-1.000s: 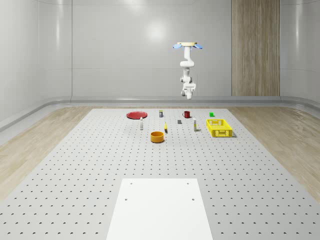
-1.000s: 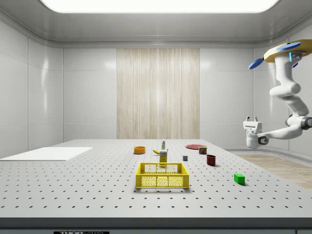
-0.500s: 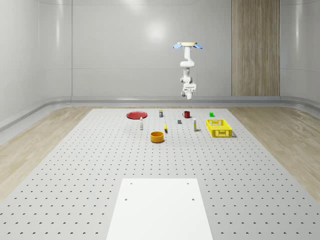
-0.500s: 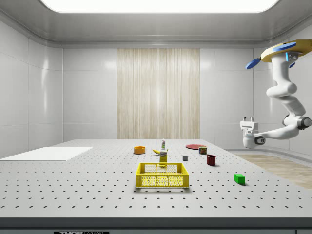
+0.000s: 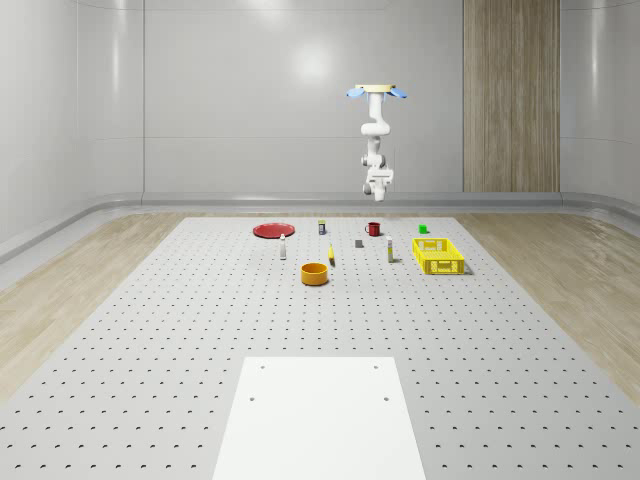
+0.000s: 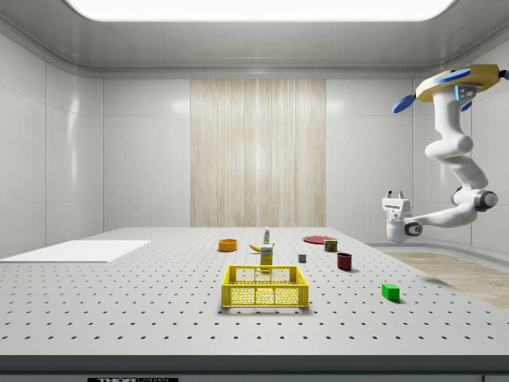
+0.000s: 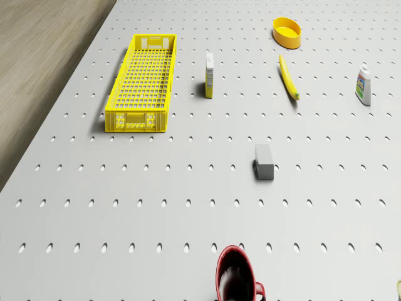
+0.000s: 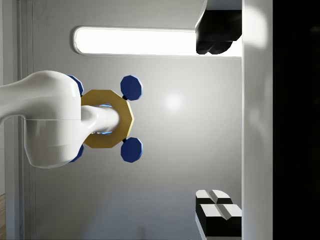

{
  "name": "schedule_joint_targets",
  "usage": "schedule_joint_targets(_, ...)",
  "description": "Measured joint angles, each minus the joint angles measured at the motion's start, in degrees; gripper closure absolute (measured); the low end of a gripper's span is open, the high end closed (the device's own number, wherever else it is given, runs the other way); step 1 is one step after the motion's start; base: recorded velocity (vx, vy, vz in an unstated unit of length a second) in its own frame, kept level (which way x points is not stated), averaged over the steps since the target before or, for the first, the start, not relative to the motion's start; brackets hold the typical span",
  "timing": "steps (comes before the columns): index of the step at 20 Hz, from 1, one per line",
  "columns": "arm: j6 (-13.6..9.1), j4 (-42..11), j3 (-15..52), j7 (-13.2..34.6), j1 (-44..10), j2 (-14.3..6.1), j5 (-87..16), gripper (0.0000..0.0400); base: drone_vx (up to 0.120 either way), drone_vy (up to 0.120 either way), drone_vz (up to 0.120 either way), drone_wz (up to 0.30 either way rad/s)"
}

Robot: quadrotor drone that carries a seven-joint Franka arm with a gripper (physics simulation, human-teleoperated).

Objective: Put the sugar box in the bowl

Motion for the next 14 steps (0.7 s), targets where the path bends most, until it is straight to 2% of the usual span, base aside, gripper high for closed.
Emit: schedule_joint_targets(14, 0.6, -0.6, 3.4, 0.6, -1.0, -0.5, -4.7, 0.0000, 0.120, 0.000, 0.000, 0.000)
